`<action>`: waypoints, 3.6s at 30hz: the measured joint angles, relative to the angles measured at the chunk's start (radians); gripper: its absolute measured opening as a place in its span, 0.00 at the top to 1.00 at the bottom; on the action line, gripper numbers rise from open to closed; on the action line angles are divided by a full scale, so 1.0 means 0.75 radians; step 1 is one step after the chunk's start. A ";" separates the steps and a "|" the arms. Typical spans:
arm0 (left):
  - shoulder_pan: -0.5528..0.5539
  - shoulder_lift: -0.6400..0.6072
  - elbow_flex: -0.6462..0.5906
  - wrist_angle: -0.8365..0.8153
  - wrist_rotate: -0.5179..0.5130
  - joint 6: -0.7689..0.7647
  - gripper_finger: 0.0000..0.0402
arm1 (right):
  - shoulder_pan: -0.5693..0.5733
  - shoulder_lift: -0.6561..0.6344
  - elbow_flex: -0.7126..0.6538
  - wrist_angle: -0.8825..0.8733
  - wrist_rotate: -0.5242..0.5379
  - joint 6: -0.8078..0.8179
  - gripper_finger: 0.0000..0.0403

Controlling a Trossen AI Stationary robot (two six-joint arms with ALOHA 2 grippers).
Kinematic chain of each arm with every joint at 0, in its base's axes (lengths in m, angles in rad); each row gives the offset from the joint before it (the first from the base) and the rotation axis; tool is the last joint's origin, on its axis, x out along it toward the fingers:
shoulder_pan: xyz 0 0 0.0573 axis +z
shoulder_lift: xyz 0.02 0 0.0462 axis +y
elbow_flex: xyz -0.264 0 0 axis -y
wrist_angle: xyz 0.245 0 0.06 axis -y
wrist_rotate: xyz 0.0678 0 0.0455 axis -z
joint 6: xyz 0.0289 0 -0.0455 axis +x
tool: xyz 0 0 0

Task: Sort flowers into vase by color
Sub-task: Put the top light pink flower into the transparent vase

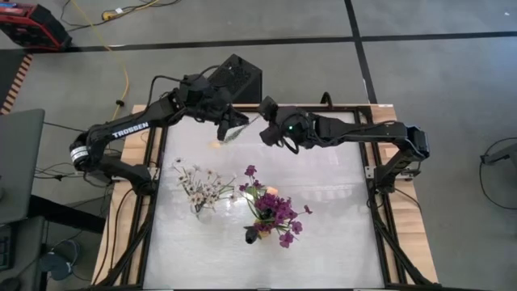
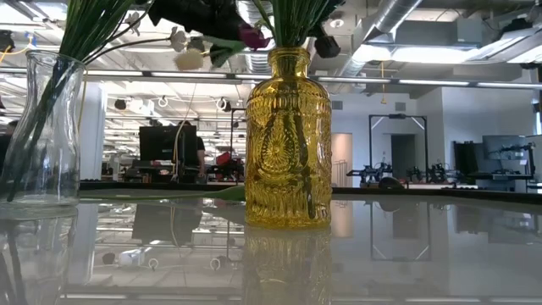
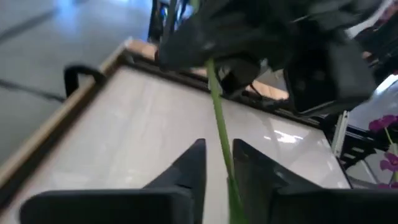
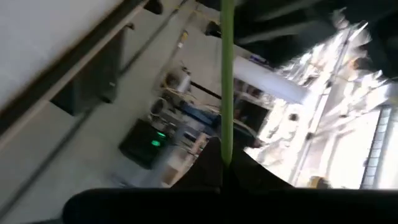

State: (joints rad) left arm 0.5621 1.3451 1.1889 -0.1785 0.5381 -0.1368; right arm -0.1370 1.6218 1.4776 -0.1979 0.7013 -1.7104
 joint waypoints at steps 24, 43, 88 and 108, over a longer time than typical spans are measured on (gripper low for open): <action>-0.029 -0.155 0.001 0.396 -0.073 0.355 0.63 | -0.374 -0.347 0.000 -0.252 -1.391 1.901 0.95; -0.256 -0.022 0.001 0.693 -0.249 0.353 0.63 | -0.295 -0.256 0.001 -0.066 -1.353 2.001 0.95; -0.359 -0.399 0.001 0.672 -0.136 -0.058 1.00 | -0.221 -0.389 0.001 -0.330 -1.300 2.096 0.26; -1.371 -0.587 0.001 -0.533 -0.500 0.339 1.00 | -0.126 -0.415 0.000 -0.698 -1.281 2.190 0.28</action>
State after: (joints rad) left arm -0.4665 0.9049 1.1896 -0.5785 0.1629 0.1176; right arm -0.2318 1.3103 1.4776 -0.7210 -0.2592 -0.0677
